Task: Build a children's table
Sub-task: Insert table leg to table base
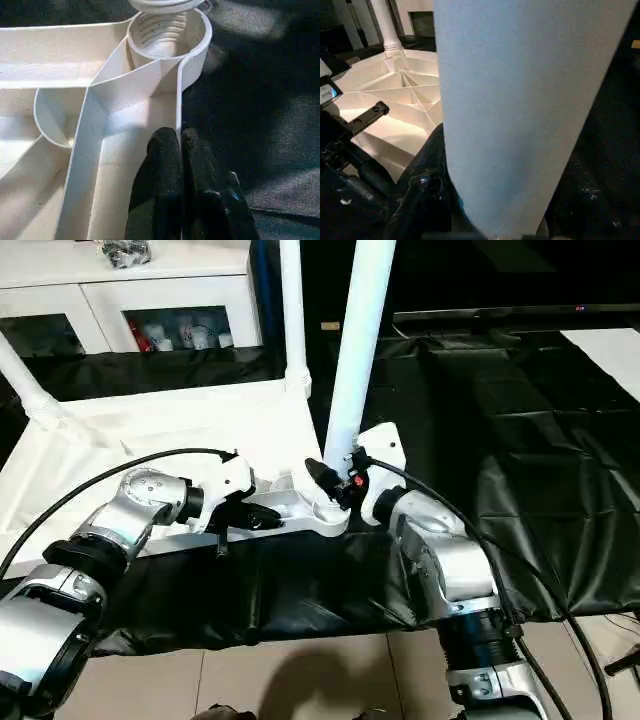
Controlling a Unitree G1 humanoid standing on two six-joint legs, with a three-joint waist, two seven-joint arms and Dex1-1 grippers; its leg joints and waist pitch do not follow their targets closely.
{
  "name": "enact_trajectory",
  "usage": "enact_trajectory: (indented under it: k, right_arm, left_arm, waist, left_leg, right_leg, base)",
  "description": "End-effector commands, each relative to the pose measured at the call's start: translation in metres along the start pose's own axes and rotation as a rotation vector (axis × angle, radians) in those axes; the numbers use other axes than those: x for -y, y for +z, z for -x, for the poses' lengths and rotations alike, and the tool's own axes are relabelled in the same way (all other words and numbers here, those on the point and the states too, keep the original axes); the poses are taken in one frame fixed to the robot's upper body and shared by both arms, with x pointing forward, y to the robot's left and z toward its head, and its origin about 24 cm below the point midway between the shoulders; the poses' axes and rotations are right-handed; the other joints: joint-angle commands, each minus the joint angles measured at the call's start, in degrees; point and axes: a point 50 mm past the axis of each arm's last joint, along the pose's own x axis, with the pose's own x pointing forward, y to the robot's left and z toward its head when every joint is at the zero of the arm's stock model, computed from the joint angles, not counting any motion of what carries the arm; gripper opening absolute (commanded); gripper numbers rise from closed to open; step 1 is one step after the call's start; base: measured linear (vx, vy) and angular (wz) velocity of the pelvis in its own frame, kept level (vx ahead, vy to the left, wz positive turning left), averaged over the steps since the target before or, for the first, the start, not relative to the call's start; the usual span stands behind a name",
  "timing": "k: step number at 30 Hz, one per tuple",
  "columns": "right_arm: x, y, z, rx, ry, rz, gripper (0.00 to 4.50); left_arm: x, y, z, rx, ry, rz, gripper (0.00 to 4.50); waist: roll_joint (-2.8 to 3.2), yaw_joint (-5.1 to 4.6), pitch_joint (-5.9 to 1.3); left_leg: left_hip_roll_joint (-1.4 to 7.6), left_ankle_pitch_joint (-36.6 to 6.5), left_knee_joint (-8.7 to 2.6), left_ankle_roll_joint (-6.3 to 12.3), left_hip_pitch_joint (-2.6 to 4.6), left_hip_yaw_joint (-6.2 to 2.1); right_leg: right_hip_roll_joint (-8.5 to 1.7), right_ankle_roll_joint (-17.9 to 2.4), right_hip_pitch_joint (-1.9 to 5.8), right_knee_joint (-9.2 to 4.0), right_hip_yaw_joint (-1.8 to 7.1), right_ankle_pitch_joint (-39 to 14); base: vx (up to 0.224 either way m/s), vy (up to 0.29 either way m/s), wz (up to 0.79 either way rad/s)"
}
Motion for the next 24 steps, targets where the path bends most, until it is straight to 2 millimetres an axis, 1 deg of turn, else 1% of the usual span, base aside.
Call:
enact_trajectory:
  k: [1, 2, 3, 4, 5, 6, 7, 8, 10, 11, 12, 13, 15, 16, 17, 18, 19, 20, 21, 22, 24]
  right_arm:
    - [0.004, 0.01, -0.001, 0.033, 0.0, 0.023, 1.91]
    - [0.005, 0.01, 0.0, 0.034, -0.001, 0.025, 1.91]
    - [0.007, 0.011, 0.001, 0.035, -0.002, 0.027, 1.91]
    - [0.007, 0.011, 0.001, 0.035, -0.001, 0.027, 1.91]
    - [0.009, 0.012, 0.002, 0.036, 0.004, 0.033, 1.91]
    - [0.01, 0.012, 0.003, 0.036, 0.009, 0.035, 1.91]
    - [0.01, 0.012, 0.003, 0.037, 0.013, 0.037, 1.91]
    - [0.011, 0.012, 0.003, 0.036, 0.019, 0.038, 1.91]
    - [0.011, 0.012, 0.003, 0.034, 0.03, 0.039, 1.91]
    - [0.011, 0.012, 0.003, 0.034, 0.036, 0.039, 1.91]
    - [0.01, 0.012, 0.003, 0.033, 0.046, 0.039, 1.91]
    - [0.01, 0.012, 0.003, 0.033, 0.057, 0.036, 1.91]
    - [0.01, 0.012, 0.002, 0.031, 0.068, 0.034, 1.91]
    - [0.01, 0.012, 0.002, 0.029, 0.07, 0.036, 1.91]
    - [0.01, 0.011, 0.002, 0.028, 0.073, 0.035, 1.91]
    - [0.01, 0.011, 0.002, 0.026, 0.079, 0.034, 1.91]
    - [0.01, 0.011, 0.002, 0.025, 0.083, 0.033, 1.91]
    - [0.009, 0.01, 0.001, 0.024, 0.087, 0.032, 1.91]
    - [0.009, 0.01, 0.001, 0.024, 0.093, 0.031, 1.91]
    - [0.007, 0.01, 0.001, 0.024, 0.104, 0.03, 1.91]
    - [0.007, 0.01, 0.0, 0.024, 0.109, 0.029, 1.91]
  left_arm:
    - [0.001, 0.0, 0.002, 0.005, -0.013, -0.021, 0.0]
    - [0.001, 0.001, 0.002, 0.008, -0.012, -0.024, 0.0]
    - [0.0, 0.003, 0.002, 0.014, -0.011, -0.028, 0.0]
    - [0.0, 0.003, 0.002, 0.014, -0.012, -0.029, 0.0]
    - [0.0, 0.004, 0.002, 0.018, -0.017, -0.04, 0.0]
    - [0.0, 0.005, 0.001, 0.02, -0.014, -0.045, 0.0]
    - [-0.001, 0.007, 0.001, 0.03, -0.011, -0.045, 0.0]
    - [-0.001, 0.009, 0.001, 0.047, -0.008, -0.041, 0.0]
    - [-0.002, 0.011, 0.001, 0.068, -0.025, -0.028, 0.0]
    - [-0.001, 0.011, 0.002, 0.071, -0.04, -0.022, 0.27]
    - [-0.001, 0.011, 0.002, 0.072, -0.054, -0.022, 0.43]
    - [-0.001, 0.011, 0.003, 0.07, -0.049, -0.032, 0.54]
    - [-0.001, 0.01, 0.005, 0.067, -0.044, -0.042, 0.76]
    - [-0.001, 0.009, 0.006, 0.065, -0.045, -0.042, 0.89]
    - [-0.001, 0.008, 0.006, 0.064, -0.044, -0.041, 0.89]
    - [-0.001, 0.007, 0.008, 0.068, -0.045, -0.038, 0.95]
    - [-0.001, 0.007, 0.009, 0.073, -0.047, -0.031, 0.97]
    - [-0.001, 0.006, 0.01, 0.079, -0.044, -0.029, 0.97]
    - [-0.001, 0.005, 0.011, 0.082, -0.042, -0.029, 0.97]
    - [-0.001, 0.002, 0.013, 0.083, -0.041, -0.028, 0.97]
    - [0.0, 0.0, 0.014, 0.085, -0.047, -0.023, 0.97]
  waist:
    - [0.42, 0.18, -4.85]
    - [0.2, 0.15, -4.87]
    - [0.21, 0.17, -4.91]
    - [0.38, 0.22, -4.9]
    - [0.18, 0.27, -4.94]
    - [-0.55, 0.29, -4.92]
    - [-0.03, 0.51, -4.96]
    - [-0.6, 0.49, -4.89]
    - [-0.51, 0.87, -4.86]
    - [-0.42, 1.02, -4.87]
    - [-0.83, 1.09, -4.88]
    - [-0.72, 1.23, -4.96]
    - [-0.6, 1.38, -4.91]
    - [-0.89, 1.48, -4.87]
    - [-0.75, 1.52, -4.84]
    - [-1.08, 1.48, -4.8]
    - [-1.03, 1.56, -4.8]
    - [-1.2, 1.55, -4.74]
    - [-1.11, 1.6, -4.77]
    - [-1.38, 1.61, -4.75]
    - [-1.24, 1.71, -4.79]
  left_leg:
    - [1.84, -13.9, -3.76, 1.9, 1.11, -1.38]
    - [1.87, -13.76, -3.75, 2.08, 1.11, -1.34]
    - [1.85, -13.57, -3.7, 2.19, 1.09, -1.32]
    - [1.89, -13.24, -3.69, 2.39, 1.05, -1.34]
    - [1.86, -12.94, -3.64, 2.61, 1.0, -1.32]
    - [1.87, -12.74, -3.66, 2.87, 0.93, -1.23]
    - [1.91, -12.16, -3.56, 3.15, 1.02, -1.25]
    - [1.94, -11.95, -3.59, 3.33, 0.97, -1.16]
    - [1.96, -11.5, -3.52, 3.59, 1.07, -1.13]
    - [2.0, -11.04, -3.52, 3.69, 1.01, -1.11]
    - [2.02, -10.83, -3.54, 3.77, 1.0, -1.06]
    - [2.04, -10.25, -3.49, 4.03, 0.91, -1.1]
    - [2.09, -10.34, -3.49, 4.08, 0.98, -1.06]
    - [2.08, -10.41, -3.53, 4.08, 0.95, -1.06]
    - [2.1, -10.7, -3.57, 3.9, 1.01, -1.08]
    - [2.1, -10.87, -3.61, 3.85, 1.0, -1.04]
    - [2.07, -10.99, -3.6, 3.67, 1.0, -1.05]
    - [2.1, -11.1, -3.63, 3.58, 1.02, -1.04]
    - [2.07, -11.04, -3.6, 3.55, 1.0, -1.05]
    - [2.09, -10.93, -3.65, 3.55, 0.98, -1.02]
    - [2.14, -10.5, -3.66, 3.51, 0.96, -1.06]
  right_leg:
    - [-3.44, -13.7, 3.44, -3.78, 2.55, -11.2]
    - [-3.35, -13.63, 3.43, -3.83, 2.52, -11.25]
    - [-3.41, -13.67, 3.46, -3.81, 2.52, -11.17]
    - [-3.39, -13.64, 3.43, -3.79, 2.5, -11.04]
    - [-3.39, -13.63, 3.49, -3.72, 2.49, -11.08]
    - [-3.36, -13.57, 3.51, -3.81, 2.5, -11.22]
    - [-3.47, -13.58, 3.42, -3.69, 2.52, -11.63]
    - [-3.43, -13.48, 3.35, -3.8, 2.52, -11.92]
    - [-3.54, -13.22, 3.23, -3.82, 2.53, -13.48]
    - [-3.54, -12.98, 3.19, -3.86, 2.59, -13.66]
    - [-3.51, -12.93, 3.19, -3.85, 2.58, -13.52]
    - [-3.56, -13.01, 3.21, -3.66, 2.58, -13.0]
    - [-3.56, -12.95, 3.07, -3.71, 2.58, -13.02]
    - [-3.59, -12.76, 3.12, -3.71, 2.56, -13.54]
    - [-3.6, -12.43, 3.04, -3.79, 2.55, -14.47]
    - [-3.56, -12.28, 3.01, -3.89, 2.55, -14.92]
    - [-3.65, -12.08, 3.04, -3.89, 2.57, -15.68]
    - [-3.64, -11.85, 2.95, -3.97, 2.58, -16.27]
    - [-3.68, -11.77, 2.98, -3.96, 2.57, -16.47]
    - [-3.63, -11.61, 2.94, -3.97, 2.57, -16.59]
    - [-3.67, -11.51, 2.93, -3.85, 2.6, -16.41]
  base:
    - [0.0, 0.0, 0.0]
    - [0.0, 0.0, 0.0]
    - [0.0, 0.0, 0.0]
    - [0.0, 0.0, 0.0]
    - [0.0, 0.0, 0.0]
    - [0.0, 0.0, 0.0]
    - [0.0, 0.0, 0.0]
    - [0.0, 0.0, 0.0]
    - [0.0, 0.0, 0.0]
    - [0.0, 0.0, 0.0]
    - [0.0, 0.0, 0.0]
    - [0.0, 0.0, 0.0]
    - [0.0, 0.0, 0.0]
    - [0.0, 0.0, 0.0]
    - [0.0, 0.0, 0.0]
    - [0.0, 0.0, 0.0]
    - [0.0, 0.0, 0.0]
    - [0.0, 0.0, 0.0]
    - [0.0, 0.0, 0.0]
    - [0.0, 0.0, 0.0]
    - [0.0, 0.0, 0.0]
